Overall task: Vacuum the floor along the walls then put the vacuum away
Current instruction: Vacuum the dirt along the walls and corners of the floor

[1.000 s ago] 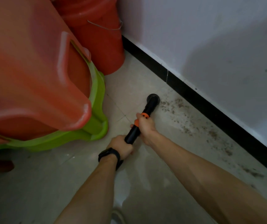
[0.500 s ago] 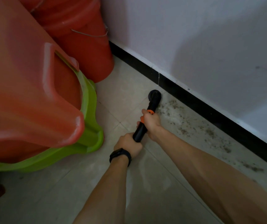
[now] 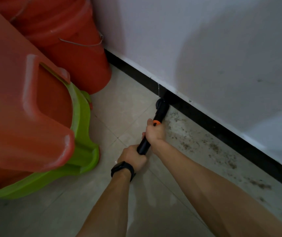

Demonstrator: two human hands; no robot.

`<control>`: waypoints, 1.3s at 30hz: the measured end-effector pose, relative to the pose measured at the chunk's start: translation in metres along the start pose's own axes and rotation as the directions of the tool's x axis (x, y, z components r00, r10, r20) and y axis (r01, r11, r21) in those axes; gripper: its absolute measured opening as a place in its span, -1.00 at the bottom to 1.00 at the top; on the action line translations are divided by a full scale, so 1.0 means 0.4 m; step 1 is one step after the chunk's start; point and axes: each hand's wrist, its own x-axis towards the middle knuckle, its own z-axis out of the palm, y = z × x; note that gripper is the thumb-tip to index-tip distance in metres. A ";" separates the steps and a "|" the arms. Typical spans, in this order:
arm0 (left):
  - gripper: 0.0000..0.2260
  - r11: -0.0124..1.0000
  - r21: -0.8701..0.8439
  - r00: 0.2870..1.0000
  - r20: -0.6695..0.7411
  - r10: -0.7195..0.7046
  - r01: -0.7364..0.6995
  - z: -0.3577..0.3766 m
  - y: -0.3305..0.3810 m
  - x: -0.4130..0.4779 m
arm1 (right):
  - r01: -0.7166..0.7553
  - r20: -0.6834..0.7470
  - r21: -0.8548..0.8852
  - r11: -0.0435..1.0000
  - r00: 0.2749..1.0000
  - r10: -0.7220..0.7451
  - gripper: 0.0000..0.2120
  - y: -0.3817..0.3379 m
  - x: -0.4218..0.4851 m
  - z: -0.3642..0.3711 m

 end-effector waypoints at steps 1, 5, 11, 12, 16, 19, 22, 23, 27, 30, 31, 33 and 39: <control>-0.91 1.000 0.004 1.000 0.000 -0.002 0.002 0.000 -0.003 0.002 | -0.007 0.014 0.014 1.000 1.000 0.007 -0.68 0.003 0.001 0.001; -0.94 1.000 -0.001 1.000 0.007 0.000 0.000 -0.012 -0.009 0.001 | -0.077 0.106 0.170 0.982 0.993 0.059 -0.88 -0.020 0.006 -0.009; -0.95 0.985 0.170 0.999 -0.040 0.011 -0.004 -0.039 -0.064 -0.084 | -0.229 0.290 0.295 0.928 0.947 0.142 -0.91 0.001 -0.059 -0.027; -0.94 0.983 0.184 0.999 -0.041 -0.005 0.012 -0.043 -0.080 -0.110 | -0.247 0.309 0.287 0.926 0.938 0.154 -0.89 0.018 -0.080 -0.025; -0.91 0.986 0.121 0.992 -0.049 -0.113 0.118 -0.047 -0.140 -0.225 | -0.275 0.367 0.179 0.945 0.909 0.195 -0.85 0.071 -0.167 -0.004; -0.92 0.975 0.049 0.973 -0.090 -0.212 0.217 -0.035 -0.172 -0.313 | -0.310 0.452 0.080 0.947 0.858 0.243 -0.82 0.103 -0.233 0.016; -0.88 0.946 -0.044 0.941 -0.105 -0.323 0.320 -0.017 -0.193 -0.382 | -0.334 0.529 0.009 0.942 0.801 0.280 -0.83 0.140 -0.287 0.019; -0.87 0.937 -0.063 0.931 -0.104 -0.349 0.344 -0.009 -0.199 -0.401 | -0.329 0.534 -0.010 0.944 0.796 0.284 -0.86 0.153 -0.304 0.018; -0.90 0.926 -0.047 0.921 -0.091 -0.378 0.375 0.023 -0.215 -0.455 | -0.275 0.409 -0.005 0.961 0.877 0.253 -0.85 0.197 -0.353 0.004; -0.92 0.929 0.036 0.928 -0.084 -0.364 0.367 0.043 -0.199 -0.478 | -0.290 0.328 0.054 0.955 0.909 0.258 -0.93 0.217 -0.368 -0.039; -0.92 0.932 0.049 0.932 -0.082 -0.354 0.359 0.050 -0.190 -0.477 | -0.291 0.316 0.069 0.954 0.914 0.256 -0.94 0.216 -0.362 -0.053; -0.93 0.943 0.064 0.944 -0.074 -0.323 0.328 0.072 -0.166 -0.457 | -0.289 0.306 0.105 0.952 0.920 0.245 -0.94 0.207 -0.334 -0.078; -0.92 0.971 0.055 0.965 -0.138 -0.224 0.234 0.092 -0.116 -0.344 | -0.215 0.316 0.152 0.965 0.935 0.159 -0.93 0.152 -0.225 -0.082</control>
